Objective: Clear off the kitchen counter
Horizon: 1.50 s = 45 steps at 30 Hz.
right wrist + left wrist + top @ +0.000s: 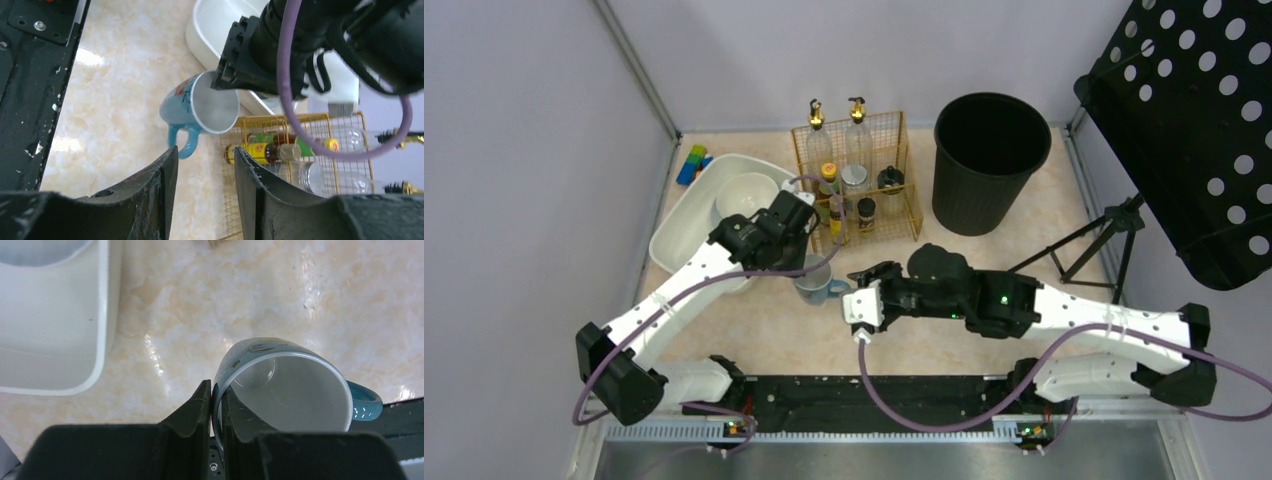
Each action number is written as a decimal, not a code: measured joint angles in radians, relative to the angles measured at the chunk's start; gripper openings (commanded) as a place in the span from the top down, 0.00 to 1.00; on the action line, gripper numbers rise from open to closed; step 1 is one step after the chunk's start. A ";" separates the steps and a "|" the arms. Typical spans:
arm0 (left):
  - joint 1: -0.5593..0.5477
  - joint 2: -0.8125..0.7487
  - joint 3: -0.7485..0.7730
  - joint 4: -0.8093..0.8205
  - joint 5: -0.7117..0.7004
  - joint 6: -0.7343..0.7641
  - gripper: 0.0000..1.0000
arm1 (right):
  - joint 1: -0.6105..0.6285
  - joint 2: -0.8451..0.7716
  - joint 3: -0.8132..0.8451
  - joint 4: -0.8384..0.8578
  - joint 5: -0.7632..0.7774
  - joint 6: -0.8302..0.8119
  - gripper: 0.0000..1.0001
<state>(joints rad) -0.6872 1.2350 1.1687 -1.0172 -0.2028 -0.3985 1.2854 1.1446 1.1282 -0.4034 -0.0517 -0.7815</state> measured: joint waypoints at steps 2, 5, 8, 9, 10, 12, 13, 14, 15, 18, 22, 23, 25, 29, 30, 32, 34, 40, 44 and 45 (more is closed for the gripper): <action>0.035 0.011 0.025 0.000 -0.006 0.000 1.00 | 0.000 -0.051 -0.042 0.026 0.028 0.027 0.56; 0.132 0.021 0.066 0.004 -0.001 0.001 1.00 | 0.000 -0.095 -0.089 0.059 0.068 0.073 0.56; 0.229 0.021 0.092 0.010 0.013 0.001 1.00 | 0.000 -0.111 -0.122 0.083 0.094 0.117 0.56; 0.296 0.024 0.109 0.014 0.017 0.002 1.00 | 0.000 -0.114 -0.134 0.089 0.100 0.130 0.56; 0.343 0.028 0.125 0.016 0.016 0.002 1.00 | 0.000 -0.116 -0.146 0.096 0.105 0.141 0.56; 0.412 0.038 0.151 0.015 0.005 0.001 1.00 | 0.000 -0.121 -0.170 0.113 0.109 0.162 0.56; 0.446 0.044 0.166 0.014 -0.006 0.001 1.00 | 0.000 -0.124 -0.185 0.126 0.111 0.174 0.56; 0.472 0.048 0.178 0.014 -0.015 0.000 1.00 | 0.000 -0.127 -0.199 0.137 0.113 0.184 0.56; 0.500 0.052 0.187 0.015 -0.023 0.000 1.00 | 0.000 -0.129 -0.212 0.148 0.114 0.195 0.56; 0.589 0.067 0.199 0.016 -0.021 -0.004 1.00 | 0.000 -0.132 -0.238 0.192 0.123 0.233 0.56; 0.724 0.113 0.200 0.018 -0.005 -0.019 1.00 | 0.000 -0.133 -0.253 0.254 0.146 0.296 0.56; 0.750 0.121 0.200 0.018 -0.001 -0.020 1.00 | 0.000 -0.134 -0.253 0.264 0.153 0.308 0.56; 0.796 0.133 0.200 0.018 0.003 -0.022 1.00 | 0.000 -0.134 -0.254 0.288 0.160 0.336 0.56; 0.865 0.132 0.200 0.019 0.007 -0.022 1.00 | 0.000 -0.136 -0.288 0.348 0.156 0.384 0.56; 0.876 0.132 0.198 0.020 0.006 -0.021 1.00 | 0.000 -0.136 -0.301 0.362 0.153 0.393 0.56; 0.890 0.130 0.187 0.023 0.003 -0.021 1.00 | 0.000 -0.136 -0.323 0.380 0.145 0.409 0.56; 0.901 0.124 0.159 0.028 -0.001 -0.020 1.00 | 0.000 -0.136 -0.339 0.398 0.136 0.426 0.56; 0.929 0.127 0.095 0.029 -0.012 -0.022 1.00 | 0.000 -0.144 -0.367 0.457 0.114 0.457 0.56; 0.962 0.140 0.071 0.051 -0.014 -0.021 1.00 | 0.000 -0.177 -0.402 0.486 0.103 0.473 0.56; 0.969 0.147 0.068 0.058 -0.012 -0.020 1.00 | 0.000 -0.183 -0.411 0.494 0.100 0.477 0.56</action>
<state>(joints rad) 0.2817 1.3823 1.2362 -0.9596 -0.2150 -0.4187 1.2854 0.9611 0.7174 0.0906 0.0486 -0.3042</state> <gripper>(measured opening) 0.143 0.441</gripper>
